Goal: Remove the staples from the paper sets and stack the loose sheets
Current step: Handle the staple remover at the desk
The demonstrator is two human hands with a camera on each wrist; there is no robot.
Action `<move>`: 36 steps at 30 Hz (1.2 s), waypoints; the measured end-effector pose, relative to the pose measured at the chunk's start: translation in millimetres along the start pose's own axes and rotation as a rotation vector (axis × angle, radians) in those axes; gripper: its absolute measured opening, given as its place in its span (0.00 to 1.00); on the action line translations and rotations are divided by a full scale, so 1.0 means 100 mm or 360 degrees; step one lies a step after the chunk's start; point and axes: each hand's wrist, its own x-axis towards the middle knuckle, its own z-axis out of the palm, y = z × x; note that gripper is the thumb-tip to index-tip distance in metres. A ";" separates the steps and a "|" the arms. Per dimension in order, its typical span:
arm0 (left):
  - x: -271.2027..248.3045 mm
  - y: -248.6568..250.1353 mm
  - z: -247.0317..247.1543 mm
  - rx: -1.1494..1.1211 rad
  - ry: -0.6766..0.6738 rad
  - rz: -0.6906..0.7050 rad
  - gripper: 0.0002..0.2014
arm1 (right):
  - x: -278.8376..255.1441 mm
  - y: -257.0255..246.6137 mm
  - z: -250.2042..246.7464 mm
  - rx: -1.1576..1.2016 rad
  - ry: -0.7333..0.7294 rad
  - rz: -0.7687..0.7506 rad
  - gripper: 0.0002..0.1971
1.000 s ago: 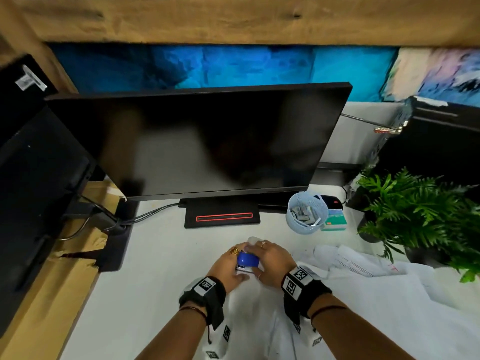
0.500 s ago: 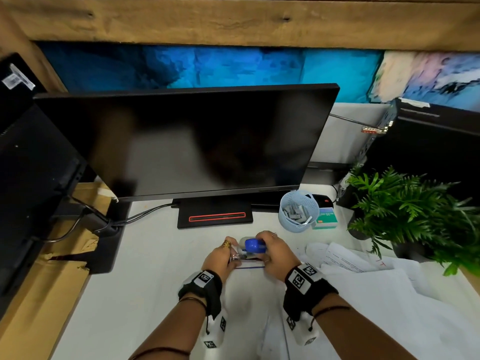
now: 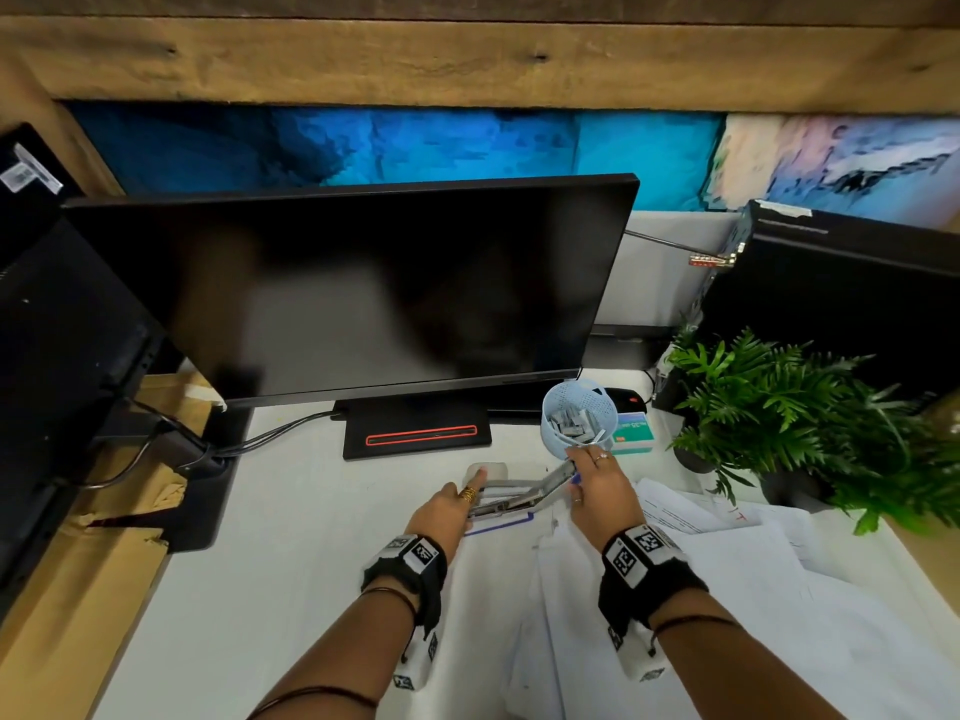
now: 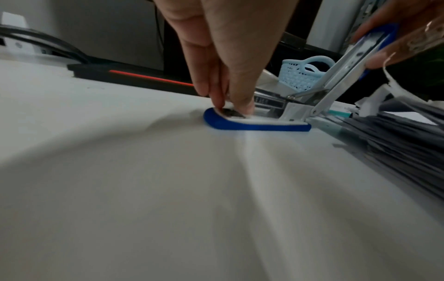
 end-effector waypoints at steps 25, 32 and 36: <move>0.48 0.78 -0.50 0.0312 0.0471 0.0546 0.22 | 0.07 0.50 0.29 -0.0445 -0.0277 0.0413 0.27; 1.24 1.19 -0.72 0.0567 0.0193 0.0663 0.17 | 0.20 0.58 0.16 -0.0532 -0.0336 0.0371 0.19; 1.47 1.35 -0.71 0.0482 -0.0017 0.0516 0.16 | 0.21 0.66 0.19 -0.0533 -0.0373 0.0370 0.19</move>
